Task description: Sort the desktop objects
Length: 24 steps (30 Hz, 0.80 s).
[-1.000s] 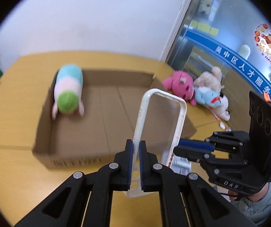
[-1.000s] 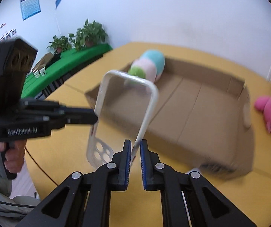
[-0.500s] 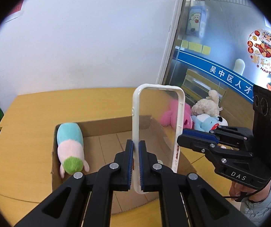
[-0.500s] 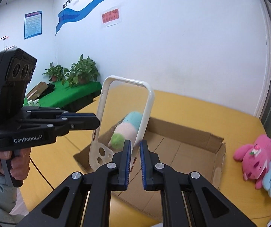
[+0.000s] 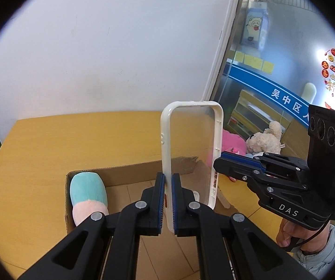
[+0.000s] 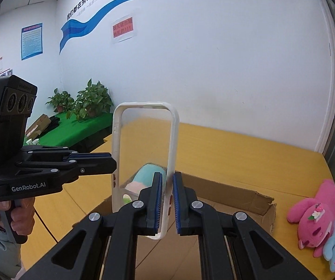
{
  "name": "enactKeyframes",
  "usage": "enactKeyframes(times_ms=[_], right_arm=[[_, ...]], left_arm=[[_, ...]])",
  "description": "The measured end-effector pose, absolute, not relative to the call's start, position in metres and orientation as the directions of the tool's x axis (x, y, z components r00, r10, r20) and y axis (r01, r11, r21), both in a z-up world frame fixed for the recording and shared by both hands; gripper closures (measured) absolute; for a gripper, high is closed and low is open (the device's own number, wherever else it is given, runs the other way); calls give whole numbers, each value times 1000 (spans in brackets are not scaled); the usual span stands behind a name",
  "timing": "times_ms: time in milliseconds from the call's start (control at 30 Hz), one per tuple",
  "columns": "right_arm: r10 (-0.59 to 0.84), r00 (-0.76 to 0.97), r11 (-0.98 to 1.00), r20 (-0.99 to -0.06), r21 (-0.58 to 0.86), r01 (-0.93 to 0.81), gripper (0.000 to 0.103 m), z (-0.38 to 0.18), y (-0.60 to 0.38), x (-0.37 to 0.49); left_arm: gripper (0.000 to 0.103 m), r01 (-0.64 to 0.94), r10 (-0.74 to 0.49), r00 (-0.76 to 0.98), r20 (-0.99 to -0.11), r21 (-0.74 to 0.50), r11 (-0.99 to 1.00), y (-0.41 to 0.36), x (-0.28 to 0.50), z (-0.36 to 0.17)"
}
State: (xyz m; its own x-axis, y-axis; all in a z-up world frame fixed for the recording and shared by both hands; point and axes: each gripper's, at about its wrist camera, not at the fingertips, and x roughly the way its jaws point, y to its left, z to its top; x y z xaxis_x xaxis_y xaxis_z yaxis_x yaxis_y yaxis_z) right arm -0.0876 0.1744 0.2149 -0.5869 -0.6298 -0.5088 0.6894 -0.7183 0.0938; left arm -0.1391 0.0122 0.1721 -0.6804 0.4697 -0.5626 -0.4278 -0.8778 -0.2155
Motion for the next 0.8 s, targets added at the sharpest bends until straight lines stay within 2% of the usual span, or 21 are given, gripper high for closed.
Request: enactKeyframes(times_ms=[300,533,800], right_arm=[[-616,-530,-732,-583,173,659,95,164,153,-156],[-594,-448,-757,-668,276,592,95,91,147,-217],[-567,-328,-778,-755,361,514,94,3,138,-262]], left_arm=[[98,-389,447,-627,-637,-241,-889,11,-207,132],[98,-352,418,-517,-747,-259,-899,21,-265,66],[98,-267,331,-360,-873,-243,-932,37,-311,-14]])
